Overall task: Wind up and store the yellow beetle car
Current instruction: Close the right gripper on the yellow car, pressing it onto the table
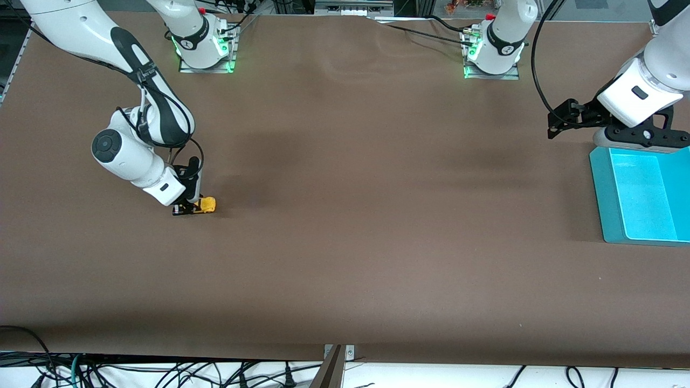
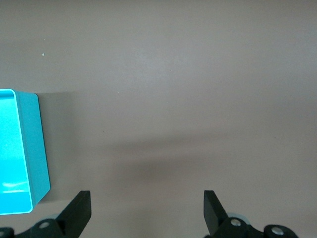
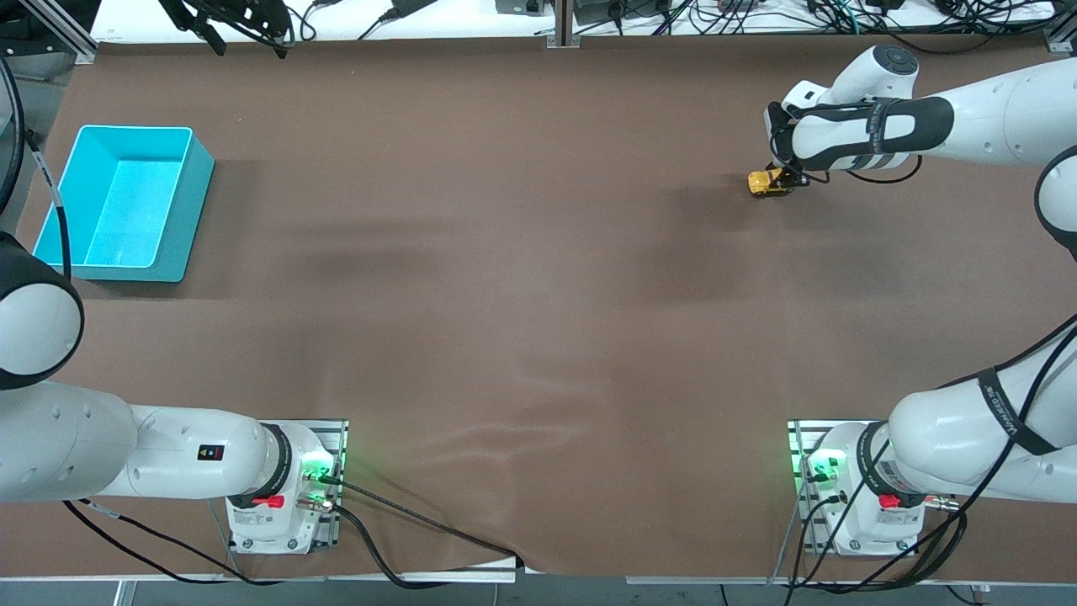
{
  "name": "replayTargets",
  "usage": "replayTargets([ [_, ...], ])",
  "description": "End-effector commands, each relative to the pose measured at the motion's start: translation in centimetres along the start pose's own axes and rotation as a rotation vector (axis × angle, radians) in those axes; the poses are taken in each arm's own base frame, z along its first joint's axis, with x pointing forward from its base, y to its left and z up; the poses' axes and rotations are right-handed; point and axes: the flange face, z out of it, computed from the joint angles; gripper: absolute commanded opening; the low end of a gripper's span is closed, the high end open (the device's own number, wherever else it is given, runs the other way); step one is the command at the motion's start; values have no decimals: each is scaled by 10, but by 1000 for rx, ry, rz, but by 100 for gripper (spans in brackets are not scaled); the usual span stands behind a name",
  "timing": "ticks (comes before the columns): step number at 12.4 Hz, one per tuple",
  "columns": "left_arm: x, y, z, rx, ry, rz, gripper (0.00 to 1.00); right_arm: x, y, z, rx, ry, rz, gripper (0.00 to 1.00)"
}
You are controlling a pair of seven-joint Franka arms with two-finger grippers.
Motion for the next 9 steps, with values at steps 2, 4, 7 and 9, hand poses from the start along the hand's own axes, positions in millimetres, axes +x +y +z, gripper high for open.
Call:
replayTargets([
  [2,0,-1,-6,-4,-3,19,100,-2,-4,15,21,7,-29,9],
  [4,0,-2,-6,-5,-3,17,100,-5,-4,26,33,17,-16,10],
  [7,0,-1,-6,-4,-3,19,100,-20,-6,29,39,16,6,10],
  [9,0,0,-7,-4,-1,19,100,-45,-9,34,47,21,3,10],
])
